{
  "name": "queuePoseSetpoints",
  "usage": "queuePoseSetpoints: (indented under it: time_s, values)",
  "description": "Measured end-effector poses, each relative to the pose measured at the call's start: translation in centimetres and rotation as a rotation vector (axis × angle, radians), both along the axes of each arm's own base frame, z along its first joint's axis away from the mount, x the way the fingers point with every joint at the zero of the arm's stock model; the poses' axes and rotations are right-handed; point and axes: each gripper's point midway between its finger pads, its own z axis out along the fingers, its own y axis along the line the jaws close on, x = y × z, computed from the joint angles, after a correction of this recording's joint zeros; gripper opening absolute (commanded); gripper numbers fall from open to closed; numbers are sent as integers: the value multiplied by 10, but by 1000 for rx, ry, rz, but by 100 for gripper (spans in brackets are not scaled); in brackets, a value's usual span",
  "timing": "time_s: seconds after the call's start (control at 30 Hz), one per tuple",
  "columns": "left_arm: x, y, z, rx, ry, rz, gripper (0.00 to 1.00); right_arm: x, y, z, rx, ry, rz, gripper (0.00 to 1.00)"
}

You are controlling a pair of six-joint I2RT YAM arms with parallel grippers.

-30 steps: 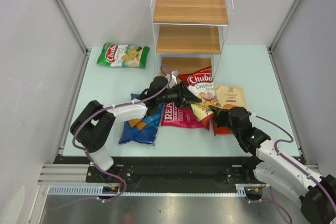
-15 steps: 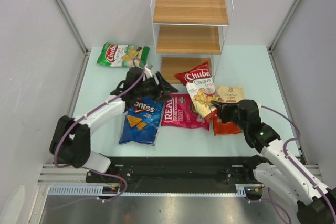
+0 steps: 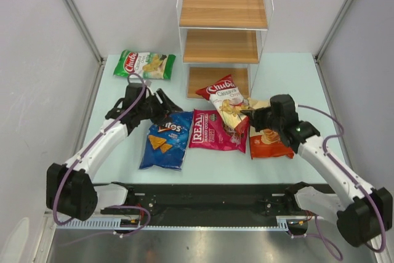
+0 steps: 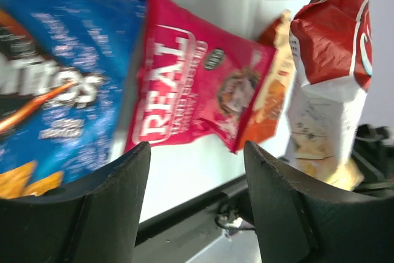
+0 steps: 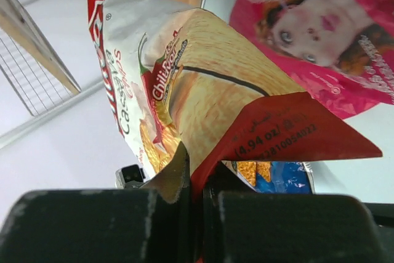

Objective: Place and organize the chips bags onto the shelf

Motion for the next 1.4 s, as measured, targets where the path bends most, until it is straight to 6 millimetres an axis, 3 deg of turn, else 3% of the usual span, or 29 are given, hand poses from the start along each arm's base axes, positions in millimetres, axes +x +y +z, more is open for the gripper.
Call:
queuePoseSetpoints:
  time_s: [0.07, 0.17, 0.33, 0.43, 0.7, 0.87, 1.03, 1.1, 1.23, 1.4]
  values:
    - [-5, 15, -4, 33, 3, 33, 71, 8, 5, 5, -44, 13, 44, 0]
    - [-16, 32, -7, 67, -3, 63, 71, 17, 11, 33, -97, -45, 115, 0]
    - [-39, 57, -22, 108, 16, 119, 71, 18, 21, 111, -175, -230, 263, 0]
    - [-46, 65, -35, 126, 60, 141, 70, 7, 22, 135, -215, -287, 335, 0]
    - [-46, 70, -39, 140, 74, 151, 70, -17, 15, 170, -245, -389, 402, 0]
    - [-46, 70, -43, 143, 87, 150, 71, -17, 10, 216, -276, -522, 394, 0]
    - [-47, 70, -45, 149, 91, 146, 70, -1, -3, 285, -282, -722, 307, 0]
    - [-49, 71, -46, 151, 93, 144, 70, 6, -7, 299, -274, -769, 272, 0]
    - [-52, 71, -46, 154, 98, 144, 70, 33, -11, 312, -247, -797, 179, 0]
    - [-54, 72, -44, 152, 93, 145, 70, 77, -16, 305, -203, -758, 8, 0]
